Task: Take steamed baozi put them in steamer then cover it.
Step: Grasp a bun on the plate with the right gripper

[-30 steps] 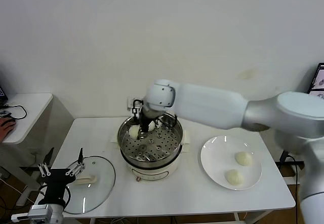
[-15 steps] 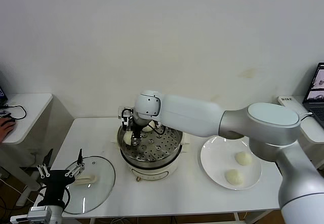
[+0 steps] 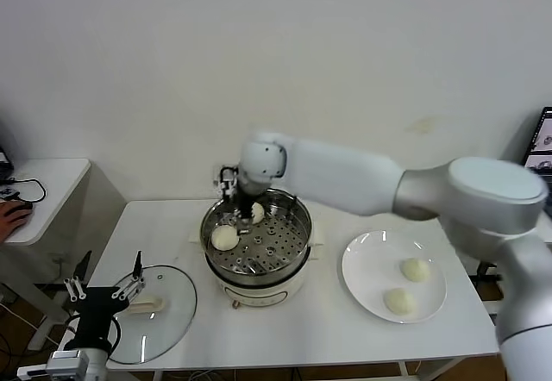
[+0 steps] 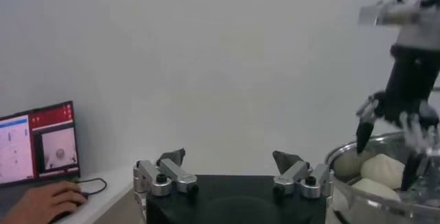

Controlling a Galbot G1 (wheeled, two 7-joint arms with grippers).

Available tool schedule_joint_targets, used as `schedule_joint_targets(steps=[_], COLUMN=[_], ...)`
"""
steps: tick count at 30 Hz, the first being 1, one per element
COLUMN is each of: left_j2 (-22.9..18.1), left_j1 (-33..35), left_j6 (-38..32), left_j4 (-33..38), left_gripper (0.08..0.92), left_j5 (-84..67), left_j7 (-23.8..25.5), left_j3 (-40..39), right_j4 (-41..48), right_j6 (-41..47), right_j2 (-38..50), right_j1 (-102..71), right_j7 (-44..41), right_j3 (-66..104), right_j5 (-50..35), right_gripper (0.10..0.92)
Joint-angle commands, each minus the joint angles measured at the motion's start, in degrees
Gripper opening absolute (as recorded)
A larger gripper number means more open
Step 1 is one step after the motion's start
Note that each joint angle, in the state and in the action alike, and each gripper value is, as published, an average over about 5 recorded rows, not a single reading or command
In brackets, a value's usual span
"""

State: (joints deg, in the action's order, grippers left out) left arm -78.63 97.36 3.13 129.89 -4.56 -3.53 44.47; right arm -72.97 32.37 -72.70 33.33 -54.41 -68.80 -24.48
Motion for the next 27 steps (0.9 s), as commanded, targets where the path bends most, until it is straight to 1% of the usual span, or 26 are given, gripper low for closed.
schedule_joint_targets(steps=[1,6,9,12,19,27], left_j2=[0.0,0.1,0.4,0.8,0.8,0.5], left_j1=[-0.1,-0.2,-0.2,-0.2,-0.4,-0.1], left_j6=[0.1,0.1,0.1,0.1,0.4,0.3], left_j4=[-0.1,-0.5,-0.8,-1.0,-1.8,-2.7], left_gripper=[0.823,0.823,0.823,0.823,0.823,0.823], left_j5=[0.0,0.1,0.3,0.4,0.8,1.6], left_j7=[0.0,0.1,0.1,0.1,0.1,0.1], left_j3=[-0.3,-1.3,-2.0,-2.3,-2.4,-2.7], right_j4=[-12.9,-22.8,-26.1,-27.6,-27.8,-27.2], right_j6=[-5.8,-8.6,-10.4,-12.2,-16.2,-17.8], right_j2=[16.1,30.5,38.4,44.4,50.5,54.6], right_j1=[12.3,15.1,14.0,10.8,-0.2,-21.1], right_j7=[-9.8,-11.9,-12.0,-11.7,-10.8,-10.8], right_j3=[-2.6,-5.4,-7.9,-8.8,-6.3,8.4], right_j5=[2.9,5.4,9.3,13.3,21.0,27.6], right_gripper=[0.823,0.823,0.823,0.823,0.822,0.823])
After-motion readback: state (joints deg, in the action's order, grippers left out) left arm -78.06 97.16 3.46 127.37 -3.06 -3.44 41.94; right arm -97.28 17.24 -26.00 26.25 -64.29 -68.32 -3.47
